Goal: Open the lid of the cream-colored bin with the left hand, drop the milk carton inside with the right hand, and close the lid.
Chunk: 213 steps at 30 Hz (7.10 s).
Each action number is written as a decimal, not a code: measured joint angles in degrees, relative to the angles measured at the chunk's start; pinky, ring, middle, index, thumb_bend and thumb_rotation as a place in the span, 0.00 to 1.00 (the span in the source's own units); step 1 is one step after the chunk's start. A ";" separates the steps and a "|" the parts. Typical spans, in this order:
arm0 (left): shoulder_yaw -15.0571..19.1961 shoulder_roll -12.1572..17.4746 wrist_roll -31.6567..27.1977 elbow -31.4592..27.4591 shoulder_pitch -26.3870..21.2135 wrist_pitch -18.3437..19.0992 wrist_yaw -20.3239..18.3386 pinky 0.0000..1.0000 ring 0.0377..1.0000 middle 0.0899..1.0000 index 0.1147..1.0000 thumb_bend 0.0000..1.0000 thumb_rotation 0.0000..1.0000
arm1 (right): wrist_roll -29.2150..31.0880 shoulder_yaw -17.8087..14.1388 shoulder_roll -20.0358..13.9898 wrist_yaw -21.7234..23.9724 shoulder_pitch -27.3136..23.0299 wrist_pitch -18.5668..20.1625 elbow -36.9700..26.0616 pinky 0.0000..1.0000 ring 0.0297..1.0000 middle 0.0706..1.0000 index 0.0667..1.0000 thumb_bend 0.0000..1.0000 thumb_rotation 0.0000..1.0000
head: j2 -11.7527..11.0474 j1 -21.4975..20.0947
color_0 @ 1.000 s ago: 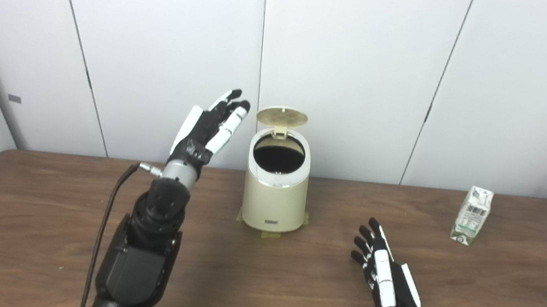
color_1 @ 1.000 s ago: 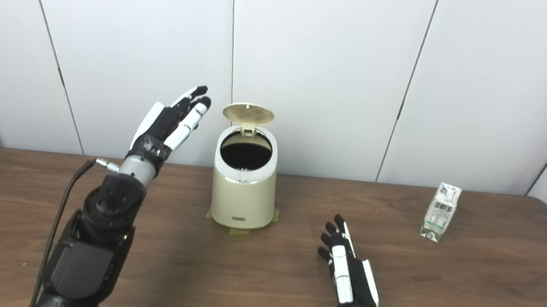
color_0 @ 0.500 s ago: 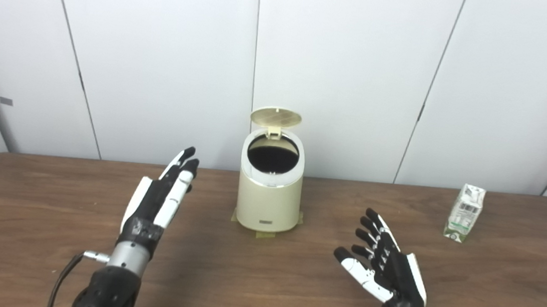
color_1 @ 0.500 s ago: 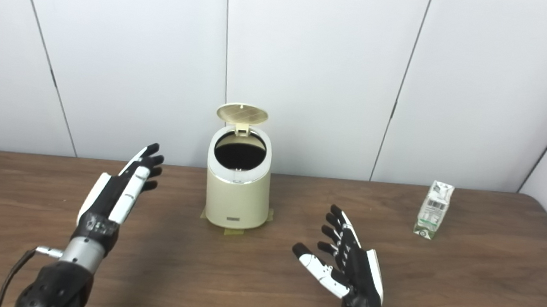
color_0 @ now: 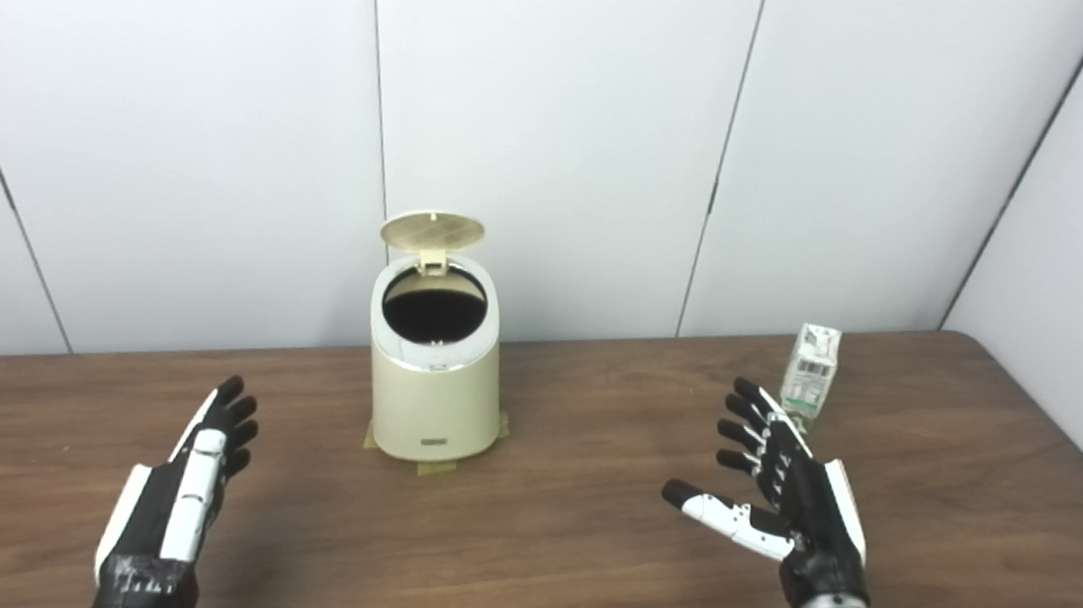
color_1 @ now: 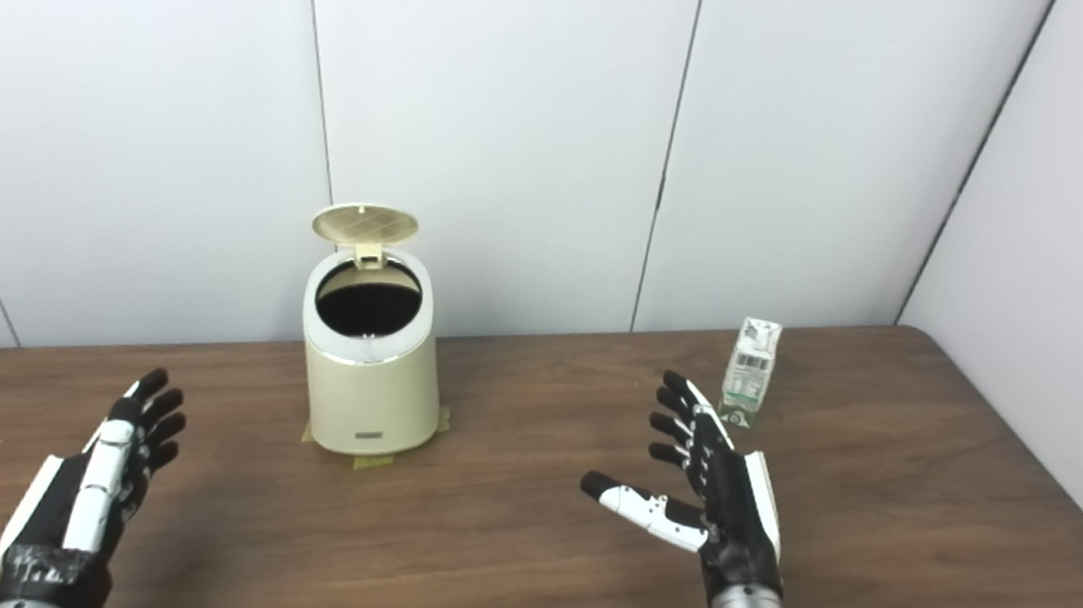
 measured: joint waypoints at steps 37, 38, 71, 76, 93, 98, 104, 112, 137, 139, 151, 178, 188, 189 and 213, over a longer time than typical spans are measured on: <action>-0.32 1.48 -3.99 -3.38 -0.29 2.48 -0.47 1.00 0.99 0.98 1.00 0.42 1.00 | -8.28 -3.89 -19.31 -1.01 -18.24 10.22 23.04 0.48 0.75 0.86 0.87 0.85 0.14 | 1.67 -5.72; -0.31 1.69 -3.99 -3.55 -0.30 2.53 -0.49 1.00 0.99 0.98 1.00 0.42 1.00 | -8.67 -3.17 -19.83 -0.73 -18.95 10.18 24.64 0.47 0.75 0.86 0.87 0.85 0.13 | 1.32 -5.28; -1.06 3.47 -5.38 -7.71 0.79 7.07 -0.88 1.00 1.00 0.99 1.00 0.29 1.00 | -10.23 5.20 -22.53 -2.99 -31.03 3.35 47.17 0.67 0.76 0.79 0.78 0.88 0.07 | -0.26 -0.97; -1.42 3.47 -5.38 -7.71 0.87 7.04 -0.87 1.00 0.99 0.99 1.00 0.30 1.00 | -10.27 5.24 -21.98 -3.97 -31.03 2.82 47.20 0.62 0.71 0.74 0.74 0.86 0.04 | -0.26 -0.62; -2.51 4.16 -5.20 -7.11 1.04 6.65 -2.22 1.00 0.99 0.99 1.00 0.35 0.98 | -11.03 5.58 -21.80 -8.54 -32.01 -3.34 52.90 0.39 0.41 0.44 0.45 0.52 0.00 | 0.09 -0.10; -2.50 4.24 -5.14 -6.90 1.04 6.49 -2.22 1.00 0.99 0.99 1.00 0.37 0.96 | -10.90 5.39 -21.61 -9.02 -31.95 -3.53 52.89 0.37 0.39 0.45 0.45 0.52 0.00 | 0.26 0.34; -2.64 4.37 -4.79 -6.89 1.07 6.42 -2.12 1.00 0.98 0.98 1.00 0.38 0.96 | -10.93 5.26 -21.25 -10.48 -30.91 -4.04 51.45 0.34 0.37 0.44 0.47 0.52 0.00 | 0.44 2.62; -3.27 3.14 -3.52 -6.87 2.79 4.21 -1.92 0.98 0.97 0.98 1.00 0.39 0.93 | -12.08 5.26 -19.67 -11.38 -28.09 -6.45 40.70 0.31 0.35 0.46 0.48 0.52 0.00 | 0.18 7.20; -3.31 -0.99 -2.52 -3.15 6.26 -0.45 1.14 0.97 0.96 0.96 1.00 0.40 0.90 | -12.59 11.17 -3.22 -0.74 -31.51 -0.87 10.94 0.28 0.35 0.44 0.50 0.51 0.00 | -2.81 16.16; -3.42 -0.99 -2.36 -2.71 6.57 -1.10 1.41 0.98 0.96 0.95 0.99 0.40 0.90 | -13.25 11.81 -2.08 -0.67 -32.43 -0.72 11.19 0.29 0.35 0.44 0.50 0.51 0.00 | -3.07 16.43; -4.69 -1.35 -1.46 -0.59 7.11 -3.81 1.78 0.99 0.96 0.95 0.99 0.39 0.94 | -14.44 13.44 0.38 -1.52 -35.47 -3.07 23.04 0.29 0.34 0.43 0.50 0.51 0.00 | -4.30 18.97; -8.00 -5.39 1.11 -0.23 7.94 -4.64 3.58 0.99 0.96 0.94 0.99 0.45 0.94 | -14.21 14.22 5.97 -9.94 -42.93 -13.11 41.34 0.31 0.35 0.45 0.49 0.51 0.00 | -5.18 22.49; -8.30 -5.32 1.19 -4.85 8.90 -2.44 4.02 0.96 0.95 0.93 0.98 0.45 0.92 | -15.18 14.52 6.67 -12.69 -45.31 -15.80 43.73 0.30 0.34 0.45 0.49 0.51 0.00 | -3.17 21.79; -8.24 -5.29 1.17 -5.13 8.89 -2.45 4.01 0.97 0.95 0.93 0.98 0.44 0.92 | -15.29 14.53 6.81 -12.91 -45.45 -16.20 44.08 0.30 0.34 0.45 0.49 0.51 0.00 | -3.25 21.88; -6.85 -3.24 -1.03 -5.89 8.91 -2.45 1.59 0.97 0.95 0.94 0.97 0.43 0.90 | -19.75 16.14 6.61 -23.81 -46.05 -26.57 57.51 0.32 0.38 0.45 0.48 0.50 0.00 | -2.11 20.03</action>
